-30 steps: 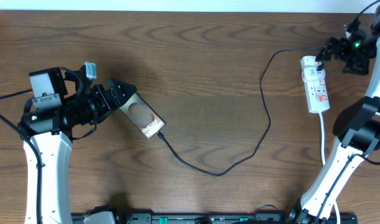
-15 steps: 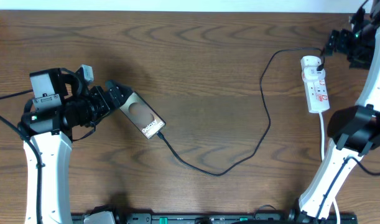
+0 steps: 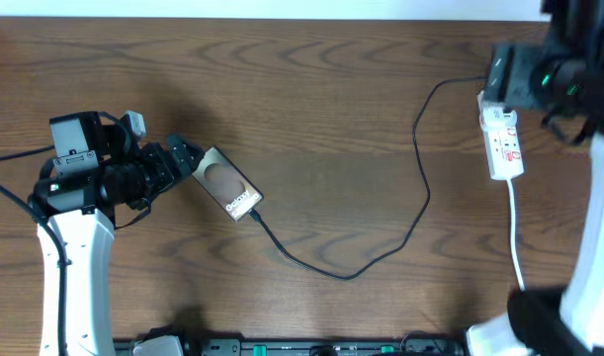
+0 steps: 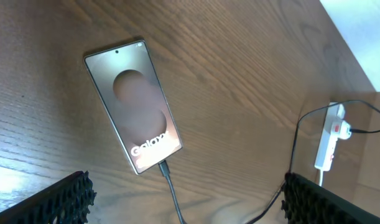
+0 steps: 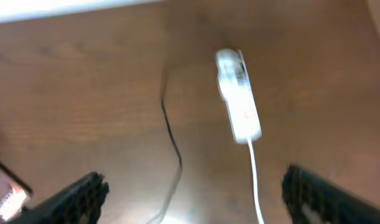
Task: Plug charger to phone and switch on socket
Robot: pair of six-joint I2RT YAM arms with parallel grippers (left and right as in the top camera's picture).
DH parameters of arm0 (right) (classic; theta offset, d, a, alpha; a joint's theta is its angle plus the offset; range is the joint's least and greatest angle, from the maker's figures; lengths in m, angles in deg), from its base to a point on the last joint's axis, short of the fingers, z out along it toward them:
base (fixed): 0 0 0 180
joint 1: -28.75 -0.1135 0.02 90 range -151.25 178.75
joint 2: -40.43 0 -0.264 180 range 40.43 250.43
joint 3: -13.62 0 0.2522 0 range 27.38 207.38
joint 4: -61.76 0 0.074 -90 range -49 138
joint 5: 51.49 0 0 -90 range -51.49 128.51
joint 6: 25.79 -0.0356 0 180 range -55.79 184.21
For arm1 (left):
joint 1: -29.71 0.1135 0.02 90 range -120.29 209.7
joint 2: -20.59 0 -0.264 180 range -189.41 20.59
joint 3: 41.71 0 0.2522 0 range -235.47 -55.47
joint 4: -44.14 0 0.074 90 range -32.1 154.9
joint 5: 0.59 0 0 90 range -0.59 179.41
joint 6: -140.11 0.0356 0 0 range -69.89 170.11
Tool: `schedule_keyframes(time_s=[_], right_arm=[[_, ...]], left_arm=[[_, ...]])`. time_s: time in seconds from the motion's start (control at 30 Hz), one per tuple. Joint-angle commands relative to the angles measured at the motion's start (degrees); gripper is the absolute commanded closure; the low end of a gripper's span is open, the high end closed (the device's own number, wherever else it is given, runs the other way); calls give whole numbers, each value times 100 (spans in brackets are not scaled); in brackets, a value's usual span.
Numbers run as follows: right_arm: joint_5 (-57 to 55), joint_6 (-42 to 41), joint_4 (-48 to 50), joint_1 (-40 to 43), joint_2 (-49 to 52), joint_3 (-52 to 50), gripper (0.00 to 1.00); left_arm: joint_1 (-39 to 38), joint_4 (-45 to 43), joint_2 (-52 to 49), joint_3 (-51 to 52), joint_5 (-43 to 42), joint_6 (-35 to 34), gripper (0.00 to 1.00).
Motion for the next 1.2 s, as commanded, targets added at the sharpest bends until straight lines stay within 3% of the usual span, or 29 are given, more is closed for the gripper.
schedule_keyframes(time_s=[0.0, 0.2, 0.37, 0.53, 0.67, 0.83, 1.17], right_arm=[[-1362, -1064, 63, -588, -284, -1287, 11], [-1394, -1554, 894, -1117, -798, -3493, 11], [-741, -1447, 2201, -1478, -1132, -5237, 11], [149, -1088, 3338, -1637, -1469, -6273, 11], [160, -1099, 3410, -1637, -1746, -6474, 10], [127, -1158, 3405, -1637, -2048, -6474, 1], [118, -1158, 3401, -1637, -2103, -6476, 1]], left_arm=[[-9, 22, 2, -98, 63, 195, 4], [-9, 116, 2, -98, 428, 214, 4], [-72, 319, 46, -101, 1005, 546, 4], [-433, 417, 221, -101, 1303, 881, 3], [-1086, 415, 439, -101, 1381, 1241, 3], [-1725, 404, 702, -101, 2170, 1231, 3], [-1860, 400, 809, -98, 2297, 1217, 2]])
